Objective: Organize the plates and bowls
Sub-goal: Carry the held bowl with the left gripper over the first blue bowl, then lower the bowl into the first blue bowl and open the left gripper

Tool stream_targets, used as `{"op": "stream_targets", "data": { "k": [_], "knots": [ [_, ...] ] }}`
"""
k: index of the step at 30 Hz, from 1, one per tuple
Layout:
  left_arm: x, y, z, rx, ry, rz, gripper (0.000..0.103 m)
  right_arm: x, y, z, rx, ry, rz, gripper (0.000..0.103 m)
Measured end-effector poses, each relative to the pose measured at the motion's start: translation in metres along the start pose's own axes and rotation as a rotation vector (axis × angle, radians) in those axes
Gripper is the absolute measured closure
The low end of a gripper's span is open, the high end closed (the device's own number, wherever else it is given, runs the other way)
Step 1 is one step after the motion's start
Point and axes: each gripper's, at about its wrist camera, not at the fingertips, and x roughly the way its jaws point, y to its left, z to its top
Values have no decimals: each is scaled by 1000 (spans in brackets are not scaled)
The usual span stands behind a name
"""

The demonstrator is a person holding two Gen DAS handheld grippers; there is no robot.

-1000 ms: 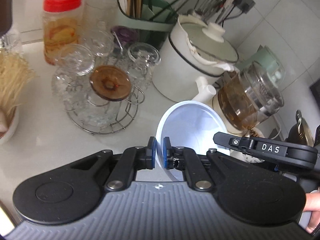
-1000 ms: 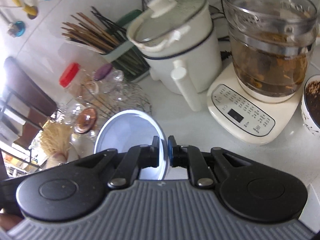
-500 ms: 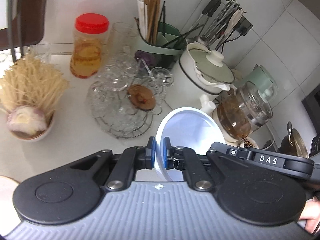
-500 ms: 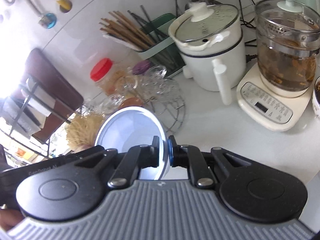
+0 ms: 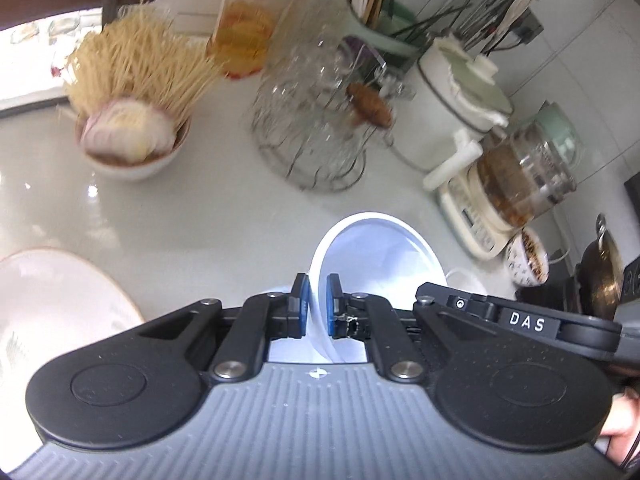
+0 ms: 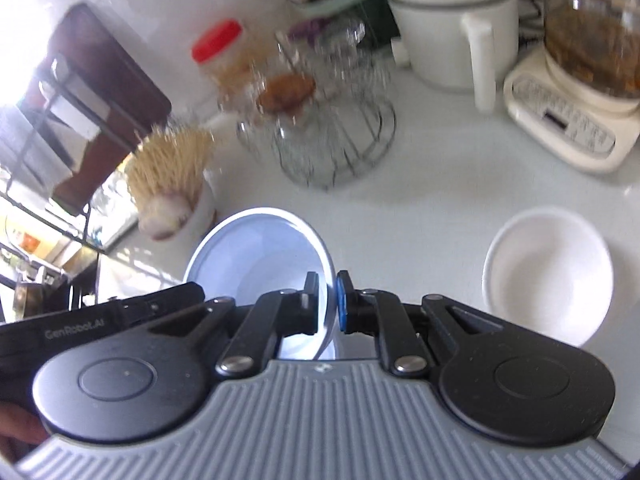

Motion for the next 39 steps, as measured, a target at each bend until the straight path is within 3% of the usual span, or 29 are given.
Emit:
{"op": "stream_targets", "data": {
  "k": [13, 29, 30, 32, 33, 34, 39],
  "knots": [
    [12, 26, -26, -61, 75, 67, 94, 36, 5, -23, -16, 144, 18, 89],
    [27, 32, -24, -42, 136, 107, 93, 56, 8, -23, -21, 200, 7, 89],
    [28, 31, -23, -41, 139, 107, 91, 56, 7, -22, -17, 200, 8, 89],
    [30, 31, -22, -36, 145, 107, 77, 57, 6, -22, -3, 203, 8, 89],
    [30, 29, -21, -29, 144, 112, 64, 57, 6, -21, 3, 204, 6, 89],
    [29, 28, -21, -19, 137, 117, 61, 57, 6, -21, 4, 205, 3, 89],
    [19, 20, -15, 35, 101, 129, 60, 52, 5, -15, 27, 196, 14, 88]
  ]
}}
